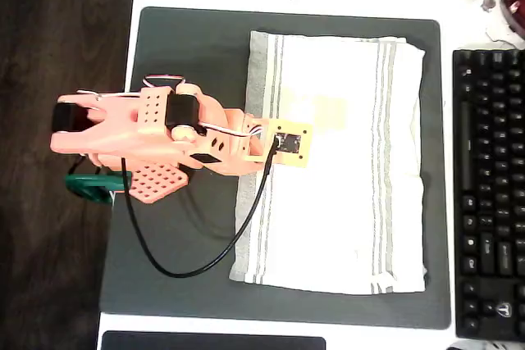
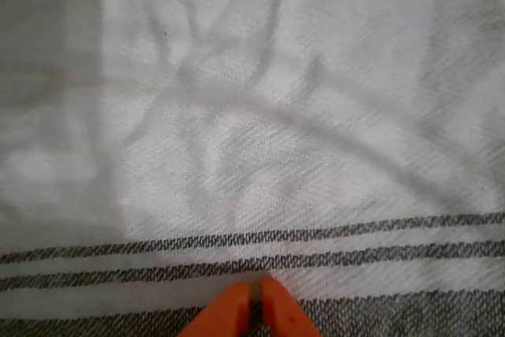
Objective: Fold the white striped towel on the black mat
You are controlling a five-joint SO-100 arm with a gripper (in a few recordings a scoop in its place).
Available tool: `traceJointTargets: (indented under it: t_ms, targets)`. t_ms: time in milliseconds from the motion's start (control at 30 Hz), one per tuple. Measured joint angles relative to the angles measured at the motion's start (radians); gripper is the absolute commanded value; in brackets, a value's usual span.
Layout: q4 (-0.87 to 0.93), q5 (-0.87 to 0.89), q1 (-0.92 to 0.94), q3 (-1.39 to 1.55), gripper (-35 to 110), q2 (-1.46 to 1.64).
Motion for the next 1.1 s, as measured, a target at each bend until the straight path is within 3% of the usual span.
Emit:
traceJointTargets:
  t_ms: [1100]
  targets:
    - [0.003, -0.018, -0.044, 0.008, 0, 0.0]
